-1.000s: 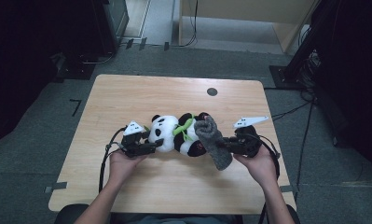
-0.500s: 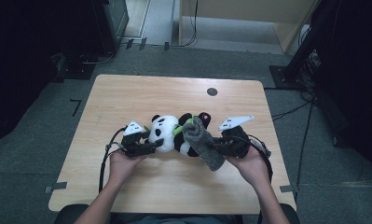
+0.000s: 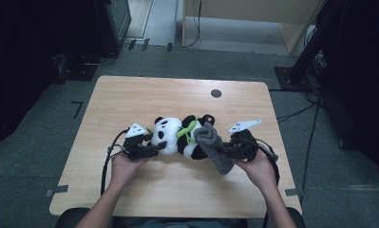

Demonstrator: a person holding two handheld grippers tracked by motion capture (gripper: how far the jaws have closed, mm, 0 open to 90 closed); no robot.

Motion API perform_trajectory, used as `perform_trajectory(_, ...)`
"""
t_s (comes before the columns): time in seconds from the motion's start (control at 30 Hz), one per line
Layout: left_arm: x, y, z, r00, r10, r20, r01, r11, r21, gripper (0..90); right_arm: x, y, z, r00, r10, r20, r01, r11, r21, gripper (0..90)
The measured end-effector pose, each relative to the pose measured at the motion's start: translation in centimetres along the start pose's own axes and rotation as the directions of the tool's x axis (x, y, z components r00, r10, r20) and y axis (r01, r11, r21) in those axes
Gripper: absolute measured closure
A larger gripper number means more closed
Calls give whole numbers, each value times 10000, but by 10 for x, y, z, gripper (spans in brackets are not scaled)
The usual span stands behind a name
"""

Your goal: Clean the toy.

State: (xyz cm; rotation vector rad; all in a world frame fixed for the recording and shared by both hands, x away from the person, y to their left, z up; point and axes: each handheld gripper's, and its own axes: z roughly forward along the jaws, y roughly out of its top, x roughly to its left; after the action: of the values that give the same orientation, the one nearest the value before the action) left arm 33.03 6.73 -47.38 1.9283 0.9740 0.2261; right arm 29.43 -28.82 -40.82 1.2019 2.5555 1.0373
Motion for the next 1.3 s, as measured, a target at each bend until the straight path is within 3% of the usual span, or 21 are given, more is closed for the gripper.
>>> perform_trajectory(0.5,2,2,-1,9999,10,123,-11,9999,114,370,-25,-21,18,9971,591,477,-626,9951,763,791)
perform_trajectory(0.6,3,3,-1,9999,9,137,-11,9998,175,373,-31,-23,15,9953,816,529,-849,9943,644,792)
perform_trajectory(0.73,3,3,-1,9999,29,135,-31,9998,186,379,-32,-20,2,9927,1181,249,-1183,9929,86,796)
perform_trajectory(1.03,2,3,-1,9999,25,113,-28,9998,210,388,1,9,-25,9997,222,-52,-225,9965,-803,798)
perform_trajectory(1.2,2,4,-1,9999,16,122,-18,9998,195,388,30,30,-36,9988,-469,-167,451,9942,-975,798)
perform_trajectory(1.3,2,4,-1,9999,-6,127,3,9998,192,388,51,42,-38,9939,-1039,-379,997,9900,-999,798)
